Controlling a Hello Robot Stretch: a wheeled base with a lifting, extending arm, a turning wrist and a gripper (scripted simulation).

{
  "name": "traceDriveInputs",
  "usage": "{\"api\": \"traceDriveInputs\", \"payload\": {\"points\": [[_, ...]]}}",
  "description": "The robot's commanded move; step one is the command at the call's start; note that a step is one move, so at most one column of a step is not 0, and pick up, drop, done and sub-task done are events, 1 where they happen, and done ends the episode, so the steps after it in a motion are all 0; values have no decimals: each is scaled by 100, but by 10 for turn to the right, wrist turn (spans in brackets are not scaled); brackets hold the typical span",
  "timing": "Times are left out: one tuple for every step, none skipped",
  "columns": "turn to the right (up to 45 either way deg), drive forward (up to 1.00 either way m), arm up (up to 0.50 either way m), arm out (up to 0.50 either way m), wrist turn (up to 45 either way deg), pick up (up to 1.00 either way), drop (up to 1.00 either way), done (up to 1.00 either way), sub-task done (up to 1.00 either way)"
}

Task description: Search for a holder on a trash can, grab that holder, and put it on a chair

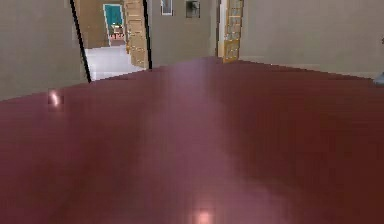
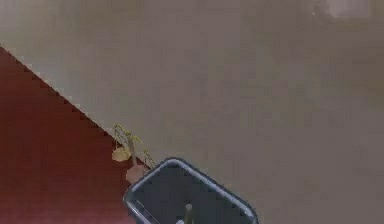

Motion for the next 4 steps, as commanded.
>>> {"api": "traceDriveInputs", "payload": {"points": [[450,0,0,0,0,0,0,0,0],[450,0,0,0,0,0,0,0,0],[450,0,0,0,0,0,0,0,0],[150,0,0,0,0,0,0,0,0]]}}
